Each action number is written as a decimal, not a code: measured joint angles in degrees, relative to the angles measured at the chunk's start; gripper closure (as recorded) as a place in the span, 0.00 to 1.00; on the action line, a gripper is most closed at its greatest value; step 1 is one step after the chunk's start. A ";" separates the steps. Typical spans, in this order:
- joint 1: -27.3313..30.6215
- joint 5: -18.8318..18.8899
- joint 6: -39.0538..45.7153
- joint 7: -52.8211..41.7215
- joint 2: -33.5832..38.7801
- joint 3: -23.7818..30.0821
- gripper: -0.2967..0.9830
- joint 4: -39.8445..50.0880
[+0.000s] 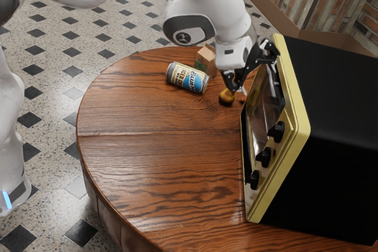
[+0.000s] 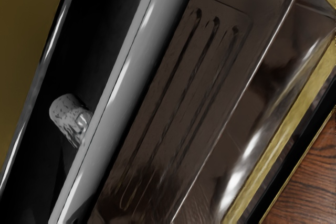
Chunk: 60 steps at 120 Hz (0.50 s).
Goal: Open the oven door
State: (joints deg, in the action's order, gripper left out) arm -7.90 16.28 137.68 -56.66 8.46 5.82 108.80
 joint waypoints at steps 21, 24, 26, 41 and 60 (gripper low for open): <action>-0.08 -0.37 -0.10 -0.47 0.71 0.09 0.28 0.96; -0.10 -0.42 -0.12 -0.48 1.34 0.10 0.28 1.67; -0.12 -0.45 -0.13 -0.49 1.73 0.11 0.29 2.17; -0.24 -0.76 -0.05 -0.51 4.94 0.10 0.34 6.08; -0.22 -1.43 2.03 -0.45 9.38 0.13 0.25 12.56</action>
State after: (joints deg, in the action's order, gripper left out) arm -8.12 14.84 139.71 -57.11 17.84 5.95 121.36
